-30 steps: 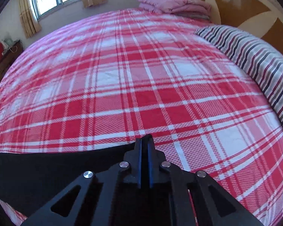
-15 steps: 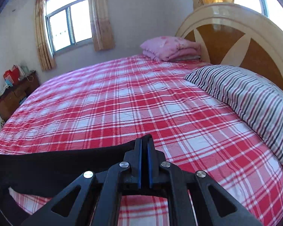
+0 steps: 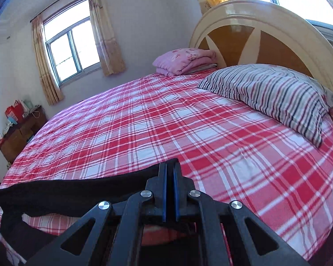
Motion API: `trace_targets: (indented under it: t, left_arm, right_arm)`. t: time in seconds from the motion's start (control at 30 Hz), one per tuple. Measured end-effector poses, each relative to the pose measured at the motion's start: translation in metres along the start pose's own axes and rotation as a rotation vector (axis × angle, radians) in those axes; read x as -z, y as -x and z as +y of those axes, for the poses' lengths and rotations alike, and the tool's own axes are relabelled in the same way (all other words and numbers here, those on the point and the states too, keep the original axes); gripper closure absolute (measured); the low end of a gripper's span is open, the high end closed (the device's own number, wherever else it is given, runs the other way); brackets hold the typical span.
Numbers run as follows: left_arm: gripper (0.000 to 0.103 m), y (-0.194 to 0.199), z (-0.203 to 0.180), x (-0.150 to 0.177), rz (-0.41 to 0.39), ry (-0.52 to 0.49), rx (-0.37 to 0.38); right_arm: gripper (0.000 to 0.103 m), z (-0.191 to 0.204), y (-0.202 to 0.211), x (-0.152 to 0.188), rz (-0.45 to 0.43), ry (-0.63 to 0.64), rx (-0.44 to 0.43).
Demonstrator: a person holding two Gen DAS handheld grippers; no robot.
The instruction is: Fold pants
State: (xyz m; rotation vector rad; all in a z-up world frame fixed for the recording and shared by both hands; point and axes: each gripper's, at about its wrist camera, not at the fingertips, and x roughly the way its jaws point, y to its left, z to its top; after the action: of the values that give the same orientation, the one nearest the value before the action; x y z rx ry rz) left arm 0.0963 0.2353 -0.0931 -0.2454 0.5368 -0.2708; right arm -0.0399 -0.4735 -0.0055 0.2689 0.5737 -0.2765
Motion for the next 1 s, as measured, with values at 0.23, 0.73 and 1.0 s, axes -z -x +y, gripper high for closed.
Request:
trace_targets:
  t: [0.23, 0.73, 1.0]
  left_arm:
    - [0.096, 0.018, 0.023, 0.032, 0.018, 0.054, 0.02]
    - [0.09, 0.019, 0.009, 0.071, 0.163, -0.034, -0.009]
    - [0.081, 0.0, 0.003, 0.077, 0.2, -0.034, -0.022]
  right_arm:
    - [0.098, -0.023, 0.023, 0.036, 0.004, -0.043, -0.015]
    - [0.055, -0.019, 0.059, 0.073, 0.01, 0.017, 0.124]
    - [0.055, 0.099, 0.069, 0.074, -0.022, 0.28, -0.023]
